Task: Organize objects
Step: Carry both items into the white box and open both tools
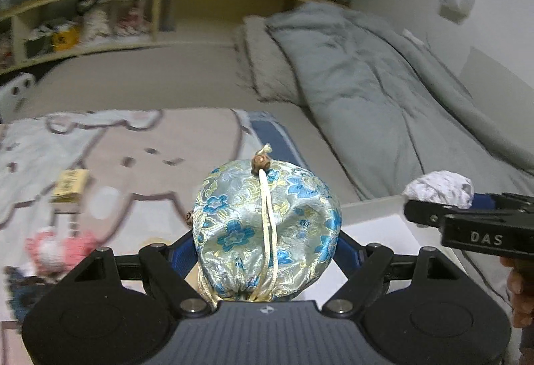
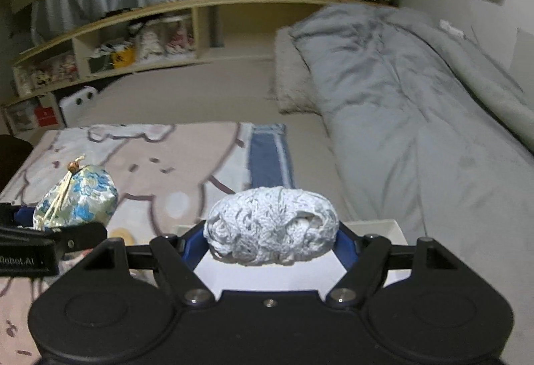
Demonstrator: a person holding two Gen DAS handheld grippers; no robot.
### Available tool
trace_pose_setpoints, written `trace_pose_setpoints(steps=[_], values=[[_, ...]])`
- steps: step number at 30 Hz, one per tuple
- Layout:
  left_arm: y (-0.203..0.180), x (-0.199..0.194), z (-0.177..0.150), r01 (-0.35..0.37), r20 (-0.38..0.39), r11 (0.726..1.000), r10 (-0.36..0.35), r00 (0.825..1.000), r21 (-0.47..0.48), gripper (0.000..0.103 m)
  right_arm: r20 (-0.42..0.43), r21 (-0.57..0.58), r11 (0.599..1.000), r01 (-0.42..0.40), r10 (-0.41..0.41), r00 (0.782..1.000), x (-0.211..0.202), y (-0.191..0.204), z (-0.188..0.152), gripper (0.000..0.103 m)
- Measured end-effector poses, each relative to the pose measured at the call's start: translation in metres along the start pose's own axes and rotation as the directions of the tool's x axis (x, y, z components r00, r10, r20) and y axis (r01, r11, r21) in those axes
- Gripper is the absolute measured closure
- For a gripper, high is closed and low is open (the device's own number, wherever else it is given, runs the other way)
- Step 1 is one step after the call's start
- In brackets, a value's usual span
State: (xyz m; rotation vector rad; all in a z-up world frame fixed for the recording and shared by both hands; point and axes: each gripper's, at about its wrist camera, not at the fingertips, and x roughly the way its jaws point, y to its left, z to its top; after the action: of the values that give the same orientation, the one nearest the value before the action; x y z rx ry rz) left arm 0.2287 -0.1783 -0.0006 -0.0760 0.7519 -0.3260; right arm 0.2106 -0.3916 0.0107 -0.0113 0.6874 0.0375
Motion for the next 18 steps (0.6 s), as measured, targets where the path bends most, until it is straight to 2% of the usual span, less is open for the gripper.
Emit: trace_pose_setpoints(steps=[3, 8, 18], values=[[-0.015, 0.028, -0.003, 0.029, -0.042, 0.999, -0.028, 0.999, 0.026, 0.021, -0.027, 0.009, 1.0, 0.008, -0.008, 1.0, 0.016, -0.013, -0.007, 0.026], [-0.034, 0.066, -0.009, 0.039, -0.086, 0.997, -0.034, 0.996, 0.059, 0.021, -0.072, 0.036, 0.999, 0.012, -0.009, 0.997, 0.046, -0.029, -0.016, 0.026], [-0.037, 0.121, -0.024, 0.028, -0.148, 0.995, -0.014, 0.989, 0.097, 0.021, -0.18, 0.062, 0.998, -0.013, 0.024, 0.983, 0.105, -0.041, -0.023, 0.026]])
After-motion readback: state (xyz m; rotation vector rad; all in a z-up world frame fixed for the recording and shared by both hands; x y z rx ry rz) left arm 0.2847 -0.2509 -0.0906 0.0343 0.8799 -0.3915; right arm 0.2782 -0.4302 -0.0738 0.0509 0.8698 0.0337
